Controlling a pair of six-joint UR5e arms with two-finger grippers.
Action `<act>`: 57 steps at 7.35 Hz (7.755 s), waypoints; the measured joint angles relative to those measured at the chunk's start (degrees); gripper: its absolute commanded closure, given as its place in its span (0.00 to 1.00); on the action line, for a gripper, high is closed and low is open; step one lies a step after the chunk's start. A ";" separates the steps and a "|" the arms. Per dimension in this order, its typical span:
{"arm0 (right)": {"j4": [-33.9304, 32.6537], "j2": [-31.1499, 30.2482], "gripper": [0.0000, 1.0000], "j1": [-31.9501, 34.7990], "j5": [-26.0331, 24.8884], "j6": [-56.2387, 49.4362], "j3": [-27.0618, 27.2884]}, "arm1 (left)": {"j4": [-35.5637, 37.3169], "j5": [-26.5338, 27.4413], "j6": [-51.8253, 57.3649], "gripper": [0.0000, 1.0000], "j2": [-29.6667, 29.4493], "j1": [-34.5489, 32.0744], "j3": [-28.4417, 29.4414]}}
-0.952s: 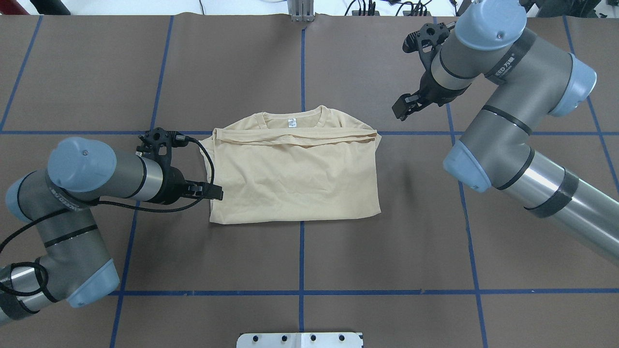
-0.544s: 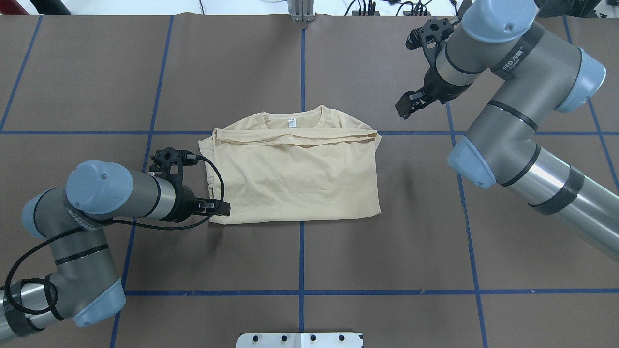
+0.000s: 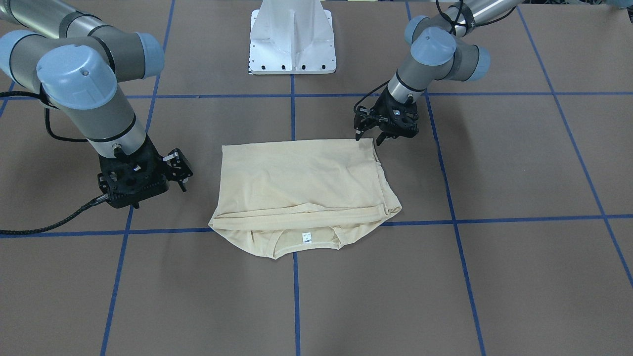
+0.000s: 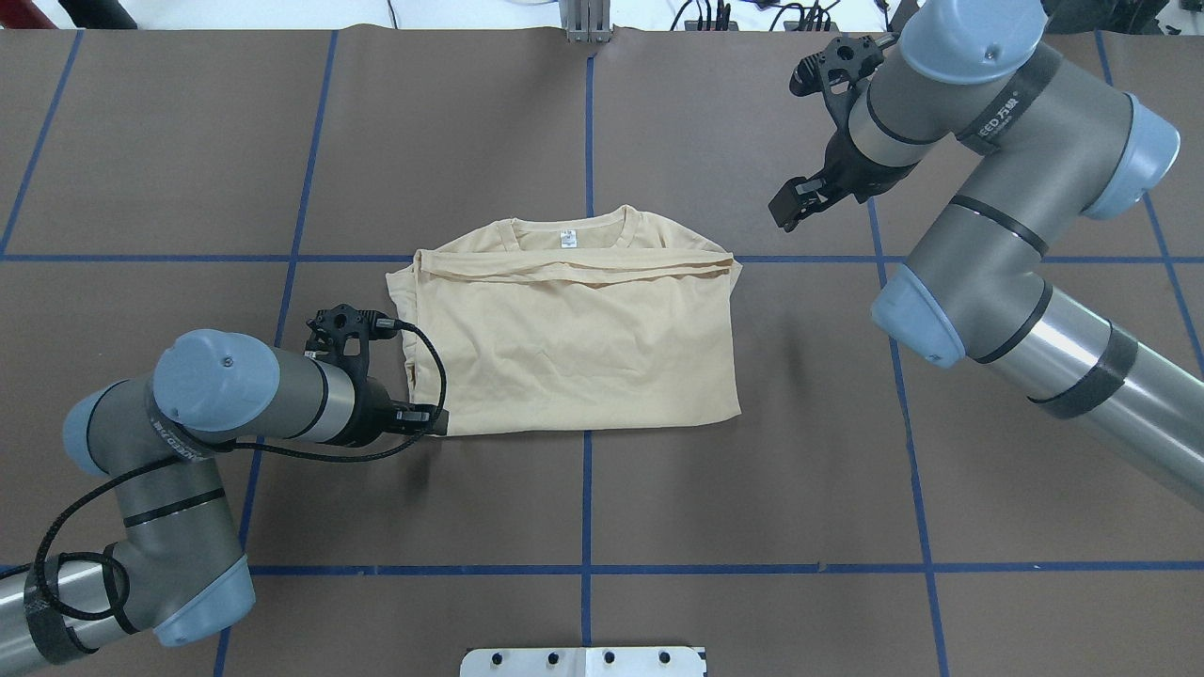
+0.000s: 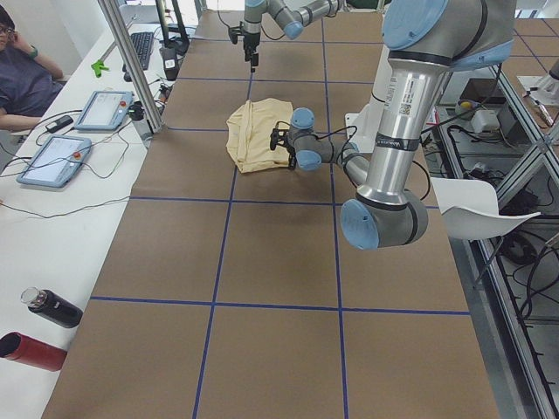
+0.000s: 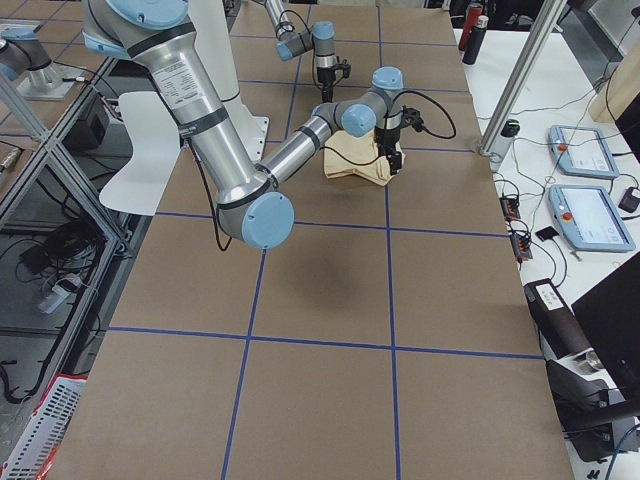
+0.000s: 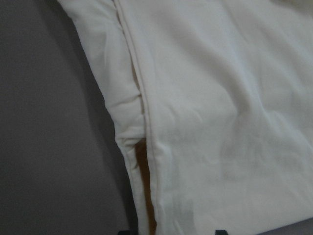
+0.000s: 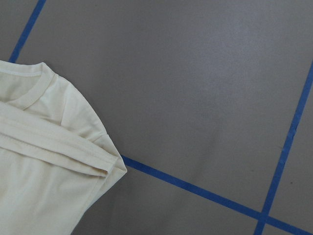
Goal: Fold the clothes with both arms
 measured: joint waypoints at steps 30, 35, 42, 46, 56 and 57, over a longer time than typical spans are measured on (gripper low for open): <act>15.50 20.92 0.40 -14.16 -15.31 39.78 -26.83 | 0.72 -5.27 37.54 0.00 -22.10 -29.39 32.21; 18.75 21.86 0.46 -16.24 -17.24 39.56 -30.60 | 0.68 -5.27 37.59 0.00 -22.10 -29.38 32.20; 19.32 21.50 1.00 -17.55 -17.70 38.97 -31.58 | 0.68 -5.27 37.61 0.00 -22.07 -29.32 32.28; 19.20 19.08 1.00 -17.41 -17.09 36.99 -28.08 | 0.68 -5.27 37.47 0.00 -21.99 -29.29 32.21; 10.93 0.84 0.01 -20.47 -16.04 36.97 -0.95 | -0.18 -5.38 36.83 0.00 -21.72 -28.85 32.17; 7.38 4.62 0.01 -19.83 -16.17 37.01 -3.09 | -0.21 -5.42 36.83 0.00 -21.74 -28.85 32.14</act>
